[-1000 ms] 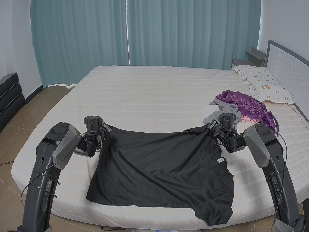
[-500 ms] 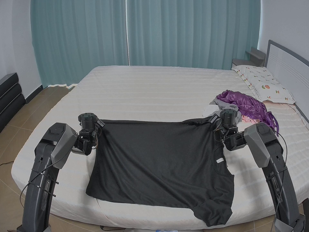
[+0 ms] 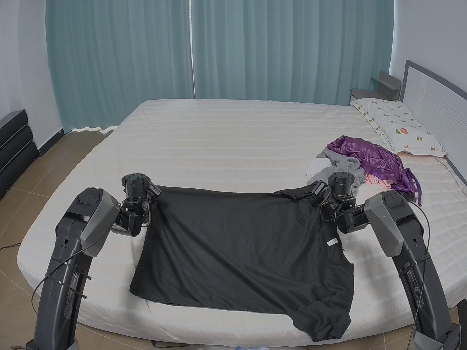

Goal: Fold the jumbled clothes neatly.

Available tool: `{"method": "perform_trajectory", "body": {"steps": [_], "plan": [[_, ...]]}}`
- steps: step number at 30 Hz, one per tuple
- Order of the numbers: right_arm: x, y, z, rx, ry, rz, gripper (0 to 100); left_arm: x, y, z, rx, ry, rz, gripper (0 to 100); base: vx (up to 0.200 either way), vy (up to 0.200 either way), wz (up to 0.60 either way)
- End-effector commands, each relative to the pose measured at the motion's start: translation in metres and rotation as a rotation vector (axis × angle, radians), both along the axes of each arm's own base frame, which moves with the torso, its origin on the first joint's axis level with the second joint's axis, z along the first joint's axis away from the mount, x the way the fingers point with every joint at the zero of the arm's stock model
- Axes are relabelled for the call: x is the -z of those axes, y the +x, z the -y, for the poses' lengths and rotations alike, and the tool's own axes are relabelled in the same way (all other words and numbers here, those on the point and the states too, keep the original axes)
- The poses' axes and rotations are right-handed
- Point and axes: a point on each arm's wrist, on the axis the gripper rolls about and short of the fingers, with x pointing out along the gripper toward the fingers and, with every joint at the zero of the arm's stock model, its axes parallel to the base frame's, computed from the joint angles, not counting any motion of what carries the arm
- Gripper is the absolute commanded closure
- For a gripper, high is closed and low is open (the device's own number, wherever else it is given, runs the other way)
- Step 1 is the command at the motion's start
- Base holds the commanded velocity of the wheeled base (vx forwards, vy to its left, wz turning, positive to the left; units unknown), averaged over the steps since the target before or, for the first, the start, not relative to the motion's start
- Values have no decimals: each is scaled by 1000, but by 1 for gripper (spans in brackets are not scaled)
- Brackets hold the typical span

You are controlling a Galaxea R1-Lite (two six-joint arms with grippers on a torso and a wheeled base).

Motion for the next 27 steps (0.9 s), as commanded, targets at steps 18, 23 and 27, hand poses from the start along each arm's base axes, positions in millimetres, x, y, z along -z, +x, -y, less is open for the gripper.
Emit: {"method": "perform_trajectory", "body": {"steps": [18,23,27], "plan": [[-61,-37,15,12,38,-10,0,-42,-34,-11,-9,-47,-49,0,0,0,0],[-87,-125,15,-136,120,-73,0,-100,-105,-13,149,-140,-59,0,0,0,0],[-93,-186,14,-243,147,-134,0,-117,-152,-10,200,-156,-97,0,0,0,0]]}}
